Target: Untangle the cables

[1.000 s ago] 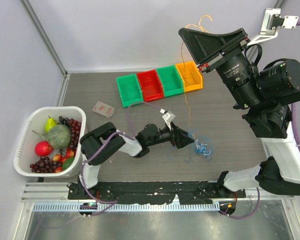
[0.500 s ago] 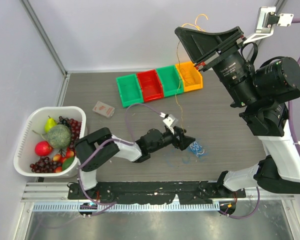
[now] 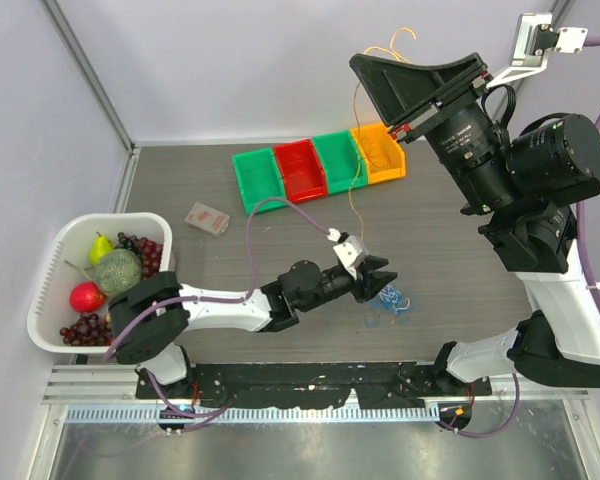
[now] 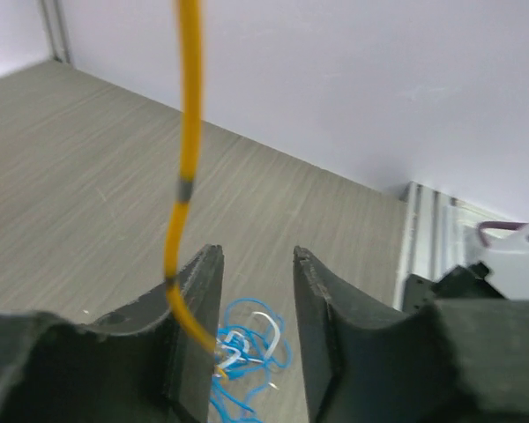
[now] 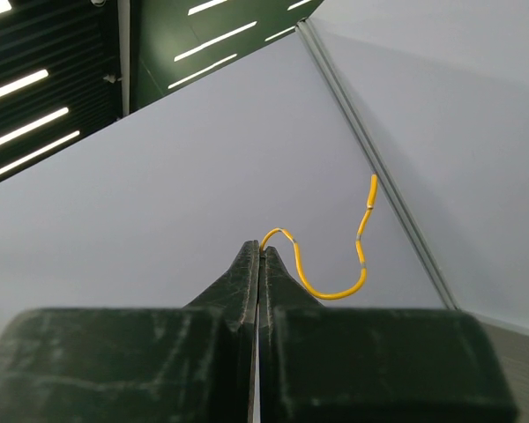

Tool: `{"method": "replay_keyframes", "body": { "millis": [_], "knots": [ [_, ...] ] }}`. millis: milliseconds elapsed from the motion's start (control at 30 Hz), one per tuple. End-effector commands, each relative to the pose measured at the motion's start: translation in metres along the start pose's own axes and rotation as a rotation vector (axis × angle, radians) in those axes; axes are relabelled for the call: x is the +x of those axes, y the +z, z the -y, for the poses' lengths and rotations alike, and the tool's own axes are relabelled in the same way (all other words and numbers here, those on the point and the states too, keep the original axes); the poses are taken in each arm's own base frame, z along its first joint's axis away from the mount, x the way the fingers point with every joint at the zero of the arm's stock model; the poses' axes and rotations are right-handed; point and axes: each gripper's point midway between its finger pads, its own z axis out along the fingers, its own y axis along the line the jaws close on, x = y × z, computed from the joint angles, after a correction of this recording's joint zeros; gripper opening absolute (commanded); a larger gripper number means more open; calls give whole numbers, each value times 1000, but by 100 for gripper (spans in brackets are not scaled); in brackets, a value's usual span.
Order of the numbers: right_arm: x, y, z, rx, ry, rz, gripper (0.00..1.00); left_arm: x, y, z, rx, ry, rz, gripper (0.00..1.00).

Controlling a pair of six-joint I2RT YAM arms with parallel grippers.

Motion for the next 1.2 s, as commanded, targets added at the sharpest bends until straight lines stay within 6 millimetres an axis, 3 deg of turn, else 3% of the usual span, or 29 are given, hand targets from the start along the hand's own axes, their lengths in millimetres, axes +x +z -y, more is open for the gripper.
{"method": "replay_keyframes", "body": {
  "millis": [0,100,167,267,333,500,633,733,867,900,933,967,1100,1167],
  "knots": [
    [-20,-2,-17,-55,38,52,1,3,20,-28,-136,57,24,37],
    [-26,-1,-24,-74,69,62,1,36,29,-53,-208,77,-8,29],
    [-41,-2,-35,-106,83,88,1,71,27,-73,-250,43,-70,24],
    [-84,-12,-57,-163,90,177,1,118,3,-97,-313,-3,-139,19],
    [-103,-17,-68,-203,78,225,1,131,-18,-111,-365,-6,-165,18],
    [-131,-35,-70,-199,27,311,1,128,-56,-124,-428,22,-227,18],
    [-125,-38,-44,-92,-44,317,1,116,-80,-131,-465,41,-249,18],
    [-125,-41,-30,-23,-112,327,1,114,-98,-147,-520,26,-265,13],
    [-153,-50,-39,-32,-134,388,1,118,-122,-173,-602,-18,-273,7],
    [-171,-60,-48,-55,-133,426,1,120,-126,-177,-616,-24,-281,3],
    [-171,-57,-51,-67,-135,428,1,123,-130,-181,-629,-26,-297,1],
    [-186,-67,-59,-92,-129,464,1,126,-134,-185,-648,-30,-308,0],
    [-206,-84,-66,-119,-137,528,1,132,-148,-196,-696,-50,-333,0],
    [-206,-89,-60,-93,-155,533,1,136,-157,-200,-719,-55,-352,0]
  ]
}}
